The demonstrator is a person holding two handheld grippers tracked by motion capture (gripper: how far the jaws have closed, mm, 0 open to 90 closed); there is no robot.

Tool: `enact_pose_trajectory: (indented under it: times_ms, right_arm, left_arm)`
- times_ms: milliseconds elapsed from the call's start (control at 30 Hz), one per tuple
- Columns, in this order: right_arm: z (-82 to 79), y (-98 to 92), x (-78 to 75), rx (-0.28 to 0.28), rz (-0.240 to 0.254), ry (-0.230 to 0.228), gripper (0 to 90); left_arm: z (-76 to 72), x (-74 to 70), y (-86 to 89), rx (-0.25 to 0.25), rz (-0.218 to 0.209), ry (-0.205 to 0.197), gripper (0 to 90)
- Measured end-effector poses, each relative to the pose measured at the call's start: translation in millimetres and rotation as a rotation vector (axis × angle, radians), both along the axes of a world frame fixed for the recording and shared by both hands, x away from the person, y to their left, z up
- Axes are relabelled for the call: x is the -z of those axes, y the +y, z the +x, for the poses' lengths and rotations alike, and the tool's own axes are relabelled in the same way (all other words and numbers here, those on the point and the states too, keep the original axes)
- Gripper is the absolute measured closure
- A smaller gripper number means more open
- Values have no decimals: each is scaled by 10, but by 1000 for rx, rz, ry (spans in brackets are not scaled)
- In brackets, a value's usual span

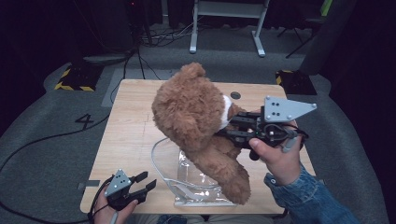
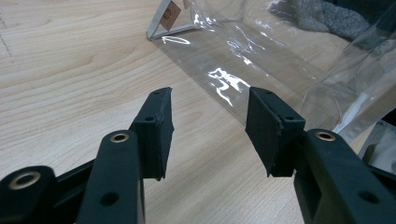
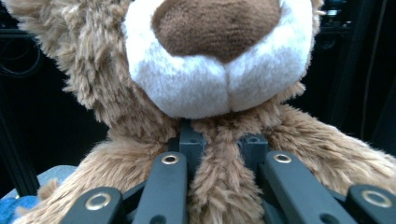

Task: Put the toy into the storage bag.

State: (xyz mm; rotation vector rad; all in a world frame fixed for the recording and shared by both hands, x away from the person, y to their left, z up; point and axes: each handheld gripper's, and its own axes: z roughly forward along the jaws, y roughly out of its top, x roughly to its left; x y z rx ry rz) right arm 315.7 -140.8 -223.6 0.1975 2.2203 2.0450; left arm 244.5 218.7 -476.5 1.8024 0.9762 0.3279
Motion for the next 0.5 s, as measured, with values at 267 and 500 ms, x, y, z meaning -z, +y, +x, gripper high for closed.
enact_pose_trajectory:
  times_ms: [267, 500]
  right_arm:
    - [-3, 300, 73, -53, 16, 26, 767]
    - [109, 382, 281, -57, 35, 89, 766]
  left_arm:
    - [11, -3, 2, 6, -3, 0, 515]
    - [8, -2, 4, 3, 3, -2, 515]
